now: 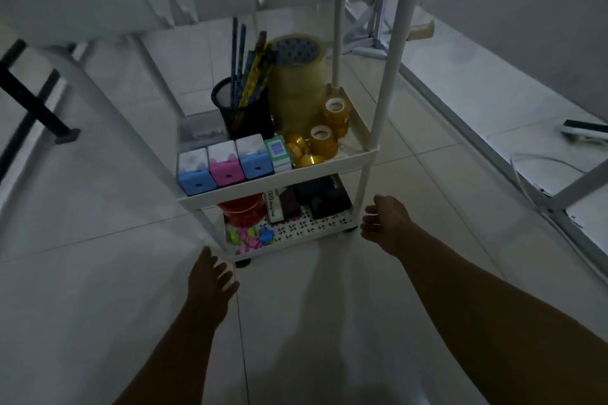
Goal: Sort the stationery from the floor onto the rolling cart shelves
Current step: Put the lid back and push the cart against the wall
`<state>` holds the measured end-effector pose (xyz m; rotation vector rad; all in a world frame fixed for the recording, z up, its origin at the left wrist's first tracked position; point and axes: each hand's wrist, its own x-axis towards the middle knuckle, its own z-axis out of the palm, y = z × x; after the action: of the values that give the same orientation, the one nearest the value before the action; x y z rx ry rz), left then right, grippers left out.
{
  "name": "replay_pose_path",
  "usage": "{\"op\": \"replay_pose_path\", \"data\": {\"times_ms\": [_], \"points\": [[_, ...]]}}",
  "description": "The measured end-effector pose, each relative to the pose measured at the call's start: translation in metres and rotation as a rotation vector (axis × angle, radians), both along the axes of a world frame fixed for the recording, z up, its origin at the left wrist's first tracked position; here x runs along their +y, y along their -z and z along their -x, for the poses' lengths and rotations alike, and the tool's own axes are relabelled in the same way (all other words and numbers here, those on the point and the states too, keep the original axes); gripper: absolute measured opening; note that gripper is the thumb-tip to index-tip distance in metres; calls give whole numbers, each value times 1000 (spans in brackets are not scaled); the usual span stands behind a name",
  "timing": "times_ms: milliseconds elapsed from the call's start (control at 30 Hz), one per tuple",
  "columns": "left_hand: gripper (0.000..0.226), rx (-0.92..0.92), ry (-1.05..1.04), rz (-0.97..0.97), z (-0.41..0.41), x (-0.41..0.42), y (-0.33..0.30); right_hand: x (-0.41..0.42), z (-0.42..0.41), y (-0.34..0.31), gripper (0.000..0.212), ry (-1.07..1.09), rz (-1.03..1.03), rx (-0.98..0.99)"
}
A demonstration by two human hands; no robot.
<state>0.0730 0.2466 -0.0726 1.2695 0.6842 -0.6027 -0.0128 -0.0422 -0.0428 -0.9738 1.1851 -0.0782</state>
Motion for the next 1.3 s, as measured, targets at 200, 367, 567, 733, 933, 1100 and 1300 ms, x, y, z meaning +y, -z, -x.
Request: {"op": "replay_pose_path", "data": {"times_ms": [200, 367, 567, 733, 933, 1100, 1300], "points": [[52, -15, 25, 33, -24, -18, 20, -13, -11, 39, 56, -38, -116, -94], [46, -29, -38, 63, -28, -20, 19, -20, -16, 40, 56, -91, -81, -85], [31, -58, -39, 104, -33, -19, 14, -18, -25, 31, 50, -124, -80, -93], [31, -75, 1, 88, -33, -20, 4, -21, -25, 26, 44, -126, -54, -78], [29, -130, 100, 17, -28, -19, -22, -22, -25, 11, 36, -134, -31, -71], [30, -181, 122, -3, -27, -15, -35, -23, -22, -9, 27, -161, 7, -67], [38, -132, 84, -14, -23, -10, -55, -21, -16, -43, 21, -171, 72, -81]]}}
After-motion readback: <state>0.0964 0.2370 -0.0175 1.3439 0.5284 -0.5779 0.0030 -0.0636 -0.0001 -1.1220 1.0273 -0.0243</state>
